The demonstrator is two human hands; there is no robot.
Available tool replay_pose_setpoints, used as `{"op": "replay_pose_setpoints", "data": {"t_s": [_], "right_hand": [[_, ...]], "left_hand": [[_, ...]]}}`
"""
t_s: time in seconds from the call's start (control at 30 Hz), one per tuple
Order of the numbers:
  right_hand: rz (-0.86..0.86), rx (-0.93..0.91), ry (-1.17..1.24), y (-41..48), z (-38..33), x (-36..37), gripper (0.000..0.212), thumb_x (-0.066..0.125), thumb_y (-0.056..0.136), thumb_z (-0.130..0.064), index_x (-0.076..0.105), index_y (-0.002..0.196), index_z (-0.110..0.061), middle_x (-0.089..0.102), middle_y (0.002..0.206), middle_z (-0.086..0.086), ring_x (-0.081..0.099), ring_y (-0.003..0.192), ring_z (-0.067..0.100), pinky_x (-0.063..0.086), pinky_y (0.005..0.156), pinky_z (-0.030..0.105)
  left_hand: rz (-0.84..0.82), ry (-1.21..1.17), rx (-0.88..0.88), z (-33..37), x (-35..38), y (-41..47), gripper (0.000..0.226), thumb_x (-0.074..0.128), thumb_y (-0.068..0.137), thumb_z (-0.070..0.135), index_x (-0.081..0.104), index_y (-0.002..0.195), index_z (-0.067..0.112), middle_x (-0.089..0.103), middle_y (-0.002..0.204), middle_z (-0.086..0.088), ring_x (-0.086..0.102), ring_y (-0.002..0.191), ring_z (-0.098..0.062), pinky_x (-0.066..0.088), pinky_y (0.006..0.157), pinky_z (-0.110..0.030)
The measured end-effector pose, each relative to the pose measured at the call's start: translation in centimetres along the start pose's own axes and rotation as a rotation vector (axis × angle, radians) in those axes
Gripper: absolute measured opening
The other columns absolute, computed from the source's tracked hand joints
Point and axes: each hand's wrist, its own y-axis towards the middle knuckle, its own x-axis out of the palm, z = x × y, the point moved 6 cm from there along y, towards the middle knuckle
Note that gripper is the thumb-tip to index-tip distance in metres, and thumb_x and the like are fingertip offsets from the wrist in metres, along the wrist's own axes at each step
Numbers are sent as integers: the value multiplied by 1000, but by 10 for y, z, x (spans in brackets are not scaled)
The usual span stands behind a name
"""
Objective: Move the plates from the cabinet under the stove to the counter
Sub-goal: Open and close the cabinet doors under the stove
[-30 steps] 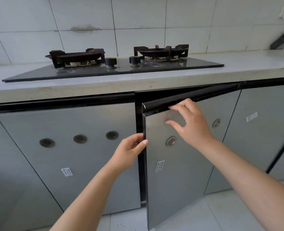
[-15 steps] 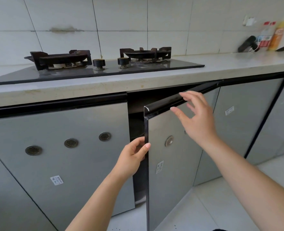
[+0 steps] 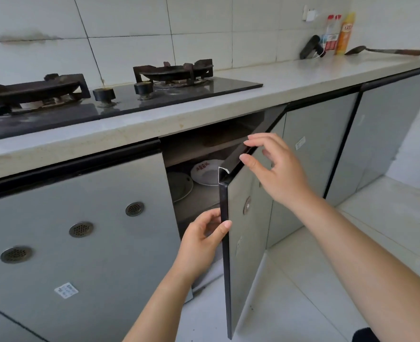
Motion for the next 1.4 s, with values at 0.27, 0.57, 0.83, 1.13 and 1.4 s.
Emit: {"op": "replay_pose_setpoints", "data": {"t_s": [0.27,0.57,0.83,1.13,1.4], "right_hand": [[-58,33,50,-14,10,-33,33,55,85,-46,62,110,-25,53,122,-13,47,116,-1,41,99,25],[-191,81,177,-26,26,-75,28,57,88,-34,59,114,-26,51,129,-12,45,121,0,42,100,24],[-239,59,238,-34,49,-110,29,56,88,-37,57,118,-33,49,131,-12,47,121,3,42,96,19],[-191,116,323,-58,73,-175,17,55,89,-37,61,104,-42,58,120,-17,56,111,1,44,100,34],[-87,193,337,-76,86,-233,25,52,85,-40,66,103,-29,62,114,-16,59,103,-2,50,89,24]], "left_hand": [[-1,51,9,8,38,-13,22,64,82,39,65,103,31,68,102,0,64,96,-14,52,88,-40],[-11,-4,19,17,90,-25,19,68,81,35,67,98,28,67,97,-5,65,96,-24,53,88,-44],[14,-94,-20,28,137,-30,18,68,82,15,65,100,17,65,102,-14,64,96,-27,54,84,-36],[-97,-151,-40,41,208,-31,29,60,88,15,61,117,17,62,119,-12,60,111,-21,53,90,-40],[-264,-82,-4,58,260,-18,33,51,94,15,56,122,31,62,122,7,57,112,-3,52,88,-23]]}}
